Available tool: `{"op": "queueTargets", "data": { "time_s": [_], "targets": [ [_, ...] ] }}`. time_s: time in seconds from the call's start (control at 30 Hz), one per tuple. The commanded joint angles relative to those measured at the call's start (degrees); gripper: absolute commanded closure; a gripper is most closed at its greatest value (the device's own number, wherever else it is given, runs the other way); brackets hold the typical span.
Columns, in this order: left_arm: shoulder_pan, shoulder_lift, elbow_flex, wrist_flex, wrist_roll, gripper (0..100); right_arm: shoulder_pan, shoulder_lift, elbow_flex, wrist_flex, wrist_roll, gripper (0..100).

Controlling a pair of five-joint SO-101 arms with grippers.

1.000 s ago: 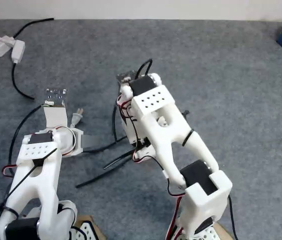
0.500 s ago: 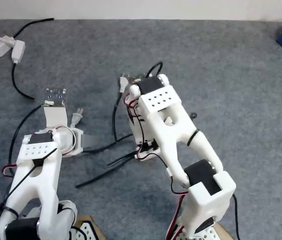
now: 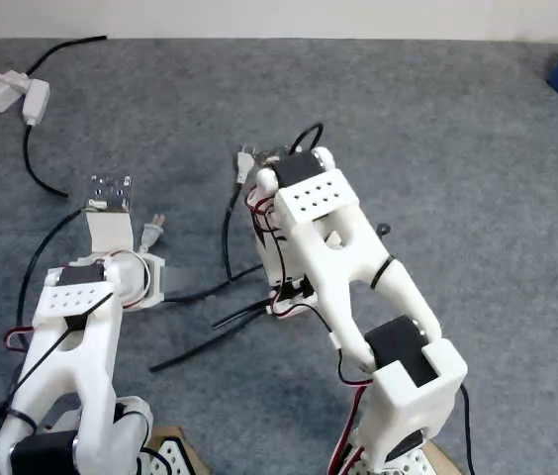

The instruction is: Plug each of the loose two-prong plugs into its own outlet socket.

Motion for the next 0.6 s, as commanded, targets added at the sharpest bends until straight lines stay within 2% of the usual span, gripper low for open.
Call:
{"op": "queueTargets", "data": {
  "time_s": [0.0,0.33,0.57],
  "targets": [
    [-0.4,-0.1,-0.1,-0.8,-0.4,56,-0.8,-0.8,-0.5,-0.3,-0.5,99.1],
    [-0.5,-0.1,-0.3,-0.8,-0.4,56,-4.5,2.2,-4.5,0.2,-0.8,99.1],
    [-0.5,-0.1,-0.3,-0.8,-0.4,56,-4.3,2.2,-4.6,0.2,-0.4,99.1]
  ]
}}
